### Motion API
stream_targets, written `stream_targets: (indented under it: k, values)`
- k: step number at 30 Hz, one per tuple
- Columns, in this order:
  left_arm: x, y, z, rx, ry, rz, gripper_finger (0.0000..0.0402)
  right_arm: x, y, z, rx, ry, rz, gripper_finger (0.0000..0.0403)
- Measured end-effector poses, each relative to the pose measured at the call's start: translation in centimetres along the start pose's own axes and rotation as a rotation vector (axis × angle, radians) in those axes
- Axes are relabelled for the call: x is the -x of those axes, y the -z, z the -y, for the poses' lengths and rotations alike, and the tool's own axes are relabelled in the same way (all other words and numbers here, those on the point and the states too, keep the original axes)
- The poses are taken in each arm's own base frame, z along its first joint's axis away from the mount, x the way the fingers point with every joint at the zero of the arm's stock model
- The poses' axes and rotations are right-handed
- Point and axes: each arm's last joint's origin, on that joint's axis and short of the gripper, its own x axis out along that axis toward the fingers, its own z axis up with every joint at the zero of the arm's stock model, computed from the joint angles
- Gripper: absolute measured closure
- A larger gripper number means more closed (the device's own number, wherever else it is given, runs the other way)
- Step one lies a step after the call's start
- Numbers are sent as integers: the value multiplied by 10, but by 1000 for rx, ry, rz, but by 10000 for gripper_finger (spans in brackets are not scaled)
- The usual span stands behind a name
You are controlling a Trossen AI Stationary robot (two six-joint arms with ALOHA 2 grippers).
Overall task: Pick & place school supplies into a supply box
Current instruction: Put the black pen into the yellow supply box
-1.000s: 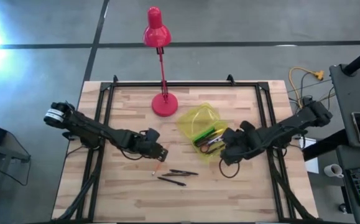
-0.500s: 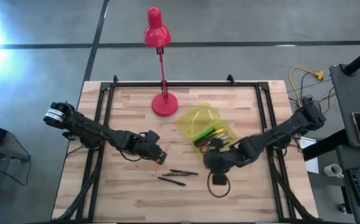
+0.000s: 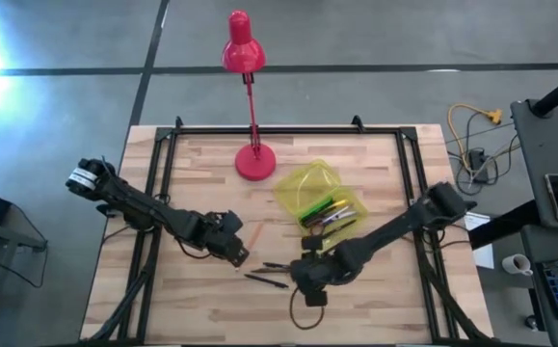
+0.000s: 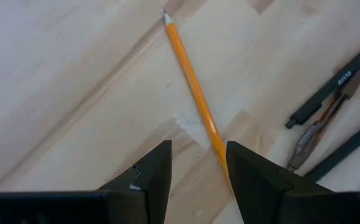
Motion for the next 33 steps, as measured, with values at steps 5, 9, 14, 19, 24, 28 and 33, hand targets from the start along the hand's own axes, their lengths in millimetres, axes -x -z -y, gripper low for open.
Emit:
stream_targets:
  k: [5,9,14,19,24,28,33]
  values:
    - [0,2,0,-32,-3,-4,265,-34,0,-2,-19,79,-53,266]
    - [1,3,-2,-77,-20,-14,265,-52,3,-1,-75,88,-136,266]
    - [1,4,-6,-91,-52,-31,265,-59,5,1,-157,95,-176,269]
    - [1,5,-8,-132,-65,-39,265,-65,5,13,-251,55,-233,311]
    - [1,6,-9,-139,-71,-44,265,-66,4,25,-322,63,-257,378]
    - [2,7,-9,-148,-77,-50,265,-59,-2,26,-323,70,-260,383]
    - [2,7,-8,-147,-73,-48,265,-25,-8,25,-379,272,-232,386]
